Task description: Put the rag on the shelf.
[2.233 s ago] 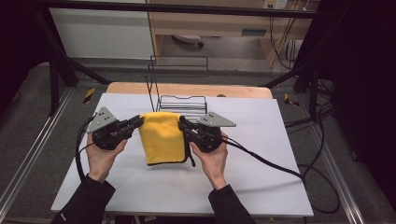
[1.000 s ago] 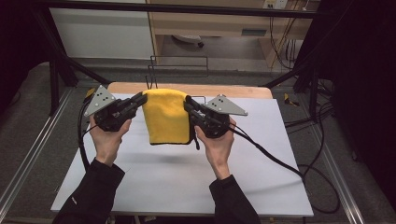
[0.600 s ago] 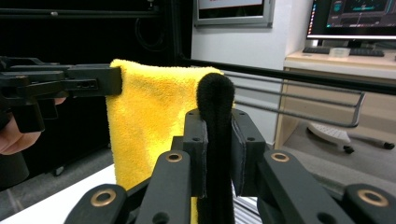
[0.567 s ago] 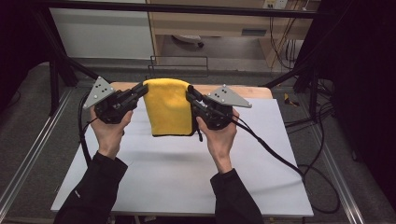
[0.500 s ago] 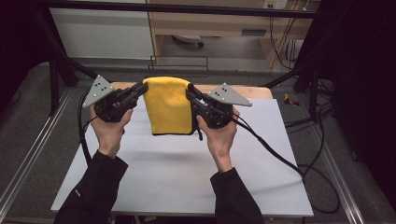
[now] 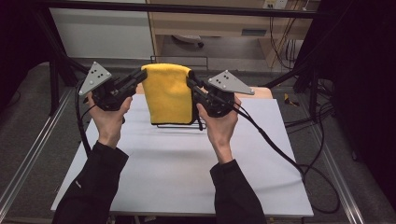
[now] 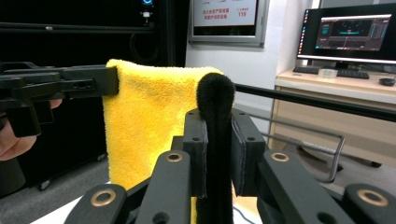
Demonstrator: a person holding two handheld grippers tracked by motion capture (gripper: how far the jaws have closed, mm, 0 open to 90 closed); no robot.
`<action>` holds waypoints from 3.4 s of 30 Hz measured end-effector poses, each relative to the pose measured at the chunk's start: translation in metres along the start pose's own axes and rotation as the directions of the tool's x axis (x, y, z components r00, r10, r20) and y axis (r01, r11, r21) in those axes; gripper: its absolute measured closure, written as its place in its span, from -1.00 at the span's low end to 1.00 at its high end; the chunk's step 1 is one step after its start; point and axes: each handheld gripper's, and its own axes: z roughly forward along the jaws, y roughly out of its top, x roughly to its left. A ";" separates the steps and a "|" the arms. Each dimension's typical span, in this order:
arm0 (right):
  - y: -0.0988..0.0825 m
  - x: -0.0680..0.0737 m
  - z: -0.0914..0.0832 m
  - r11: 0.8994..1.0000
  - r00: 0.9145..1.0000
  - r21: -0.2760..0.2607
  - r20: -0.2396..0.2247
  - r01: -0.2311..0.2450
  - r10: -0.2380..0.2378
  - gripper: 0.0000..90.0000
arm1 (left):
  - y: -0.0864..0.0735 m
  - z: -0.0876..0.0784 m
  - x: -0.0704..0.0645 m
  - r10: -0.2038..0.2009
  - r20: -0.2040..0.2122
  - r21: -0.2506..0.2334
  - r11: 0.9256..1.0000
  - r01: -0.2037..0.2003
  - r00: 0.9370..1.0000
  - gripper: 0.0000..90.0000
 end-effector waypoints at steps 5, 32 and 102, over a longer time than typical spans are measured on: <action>0.009 -0.004 0.003 1.000 1.000 -0.010 0.006 0.005 -0.005 0.75 | 0.011 0.005 0.000 0.009 -0.007 -0.009 1.000 -0.009 1.000 0.87; 0.052 -0.023 0.014 0.997 0.999 -0.075 0.028 0.026 -0.024 0.75 | 0.053 0.030 0.009 0.024 -0.014 -0.069 0.997 -0.025 1.000 0.88; 0.071 -0.075 0.085 0.995 0.994 -0.060 0.089 0.075 -0.069 0.75 | 0.067 0.098 0.050 0.111 -0.088 -0.036 0.993 -0.114 0.990 0.87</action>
